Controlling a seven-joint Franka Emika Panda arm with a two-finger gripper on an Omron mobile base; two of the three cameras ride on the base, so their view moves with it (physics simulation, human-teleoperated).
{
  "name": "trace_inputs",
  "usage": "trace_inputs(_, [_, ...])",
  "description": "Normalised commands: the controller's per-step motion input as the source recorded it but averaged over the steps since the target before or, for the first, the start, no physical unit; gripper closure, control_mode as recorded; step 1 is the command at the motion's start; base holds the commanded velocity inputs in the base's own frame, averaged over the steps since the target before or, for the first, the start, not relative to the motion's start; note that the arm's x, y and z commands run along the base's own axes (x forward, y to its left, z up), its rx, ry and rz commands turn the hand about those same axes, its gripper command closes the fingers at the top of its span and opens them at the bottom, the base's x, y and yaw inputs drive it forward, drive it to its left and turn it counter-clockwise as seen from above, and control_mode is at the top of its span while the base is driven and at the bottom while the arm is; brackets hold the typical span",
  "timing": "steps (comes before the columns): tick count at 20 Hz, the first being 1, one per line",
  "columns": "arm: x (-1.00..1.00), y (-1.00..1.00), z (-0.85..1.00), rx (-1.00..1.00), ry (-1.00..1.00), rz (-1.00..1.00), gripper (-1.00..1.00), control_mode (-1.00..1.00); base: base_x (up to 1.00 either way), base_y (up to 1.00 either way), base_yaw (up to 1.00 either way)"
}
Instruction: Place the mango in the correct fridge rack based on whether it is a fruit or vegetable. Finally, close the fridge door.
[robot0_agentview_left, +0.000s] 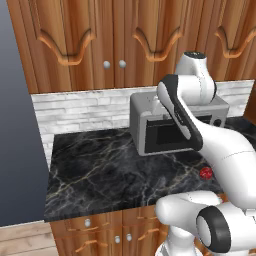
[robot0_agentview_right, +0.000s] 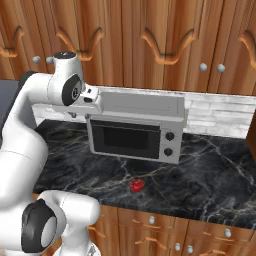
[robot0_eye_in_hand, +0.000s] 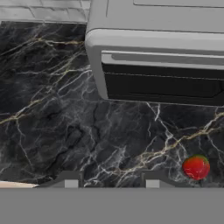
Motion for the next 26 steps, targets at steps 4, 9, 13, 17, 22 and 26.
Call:
trace_inputs(4, [-0.19, -0.11, -0.28, 0.01, 0.00, 0.00, -1.00, -1.00, 0.00, 0.00, 0.00])
trace_inputs(9, [-0.44, -0.96, -0.95, 0.19, 0.05, -0.20, -1.00, -1.00, 0.00, 0.00, 0.00])
trace_inputs(13, [-0.13, -1.00, -1.00, 0.16, 0.23, -0.35, -1.00, -1.00, 0.00, 0.00, 0.00])
trace_inputs(17, [0.07, -0.90, -1.00, 0.04, 0.23, -0.28, -1.00, -1.00, 0.00, 0.00, 0.00])
trace_inputs(22, [0.08, -0.47, -0.70, 0.01, 0.09, -0.13, -1.00, -1.00, 0.00, 0.00, 0.00])
trace_inputs(26, [0.00, -0.16, -0.50, 0.00, -0.01, 0.00, -1.00, -1.00, 0.00, 0.00, 0.00])
